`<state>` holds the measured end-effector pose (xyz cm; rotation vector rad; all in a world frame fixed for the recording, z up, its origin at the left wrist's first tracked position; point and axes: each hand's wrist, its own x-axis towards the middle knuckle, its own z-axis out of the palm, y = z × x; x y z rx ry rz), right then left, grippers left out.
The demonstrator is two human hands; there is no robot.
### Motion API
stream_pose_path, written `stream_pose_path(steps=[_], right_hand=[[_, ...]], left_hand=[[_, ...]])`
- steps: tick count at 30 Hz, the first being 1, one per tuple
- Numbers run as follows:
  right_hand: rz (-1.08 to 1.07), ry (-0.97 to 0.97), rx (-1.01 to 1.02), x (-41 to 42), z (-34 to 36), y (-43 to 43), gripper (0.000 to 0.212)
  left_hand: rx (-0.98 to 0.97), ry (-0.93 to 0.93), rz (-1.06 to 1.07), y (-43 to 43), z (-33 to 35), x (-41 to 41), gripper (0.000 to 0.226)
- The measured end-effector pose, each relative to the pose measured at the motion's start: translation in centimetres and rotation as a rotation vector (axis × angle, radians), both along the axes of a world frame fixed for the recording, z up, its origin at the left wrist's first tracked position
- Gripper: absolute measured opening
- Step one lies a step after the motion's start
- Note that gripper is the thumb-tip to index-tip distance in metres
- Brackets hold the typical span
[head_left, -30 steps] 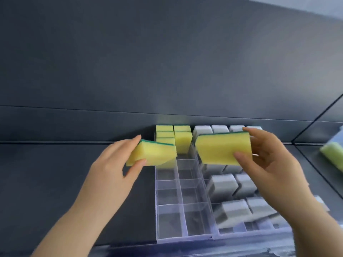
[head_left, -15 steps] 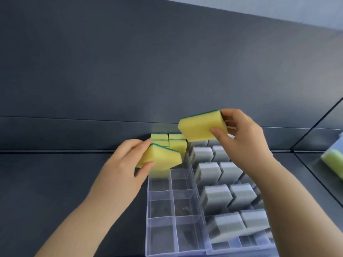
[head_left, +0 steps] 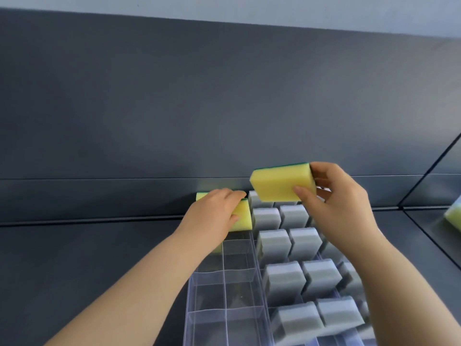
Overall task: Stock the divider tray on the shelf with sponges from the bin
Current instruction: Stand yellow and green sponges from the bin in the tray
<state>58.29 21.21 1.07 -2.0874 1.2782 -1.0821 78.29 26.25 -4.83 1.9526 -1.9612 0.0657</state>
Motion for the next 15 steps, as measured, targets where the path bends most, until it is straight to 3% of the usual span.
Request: stream_pose_path(steps=[8, 15], right_hand=[[-0.001, -0.035, 0.0, -1.4, -0.1, -0.2, 0.031], [0.071, 0.139, -0.032, 0.8, -0.7, -2.6, 0.037]], left_hand=[[0.06, -0.036, 0.015, -0.8, -0.9, -0.3, 0.042], [-0.226, 0.112, 0.068, 2.3, 0.7, 1.1, 0.038]])
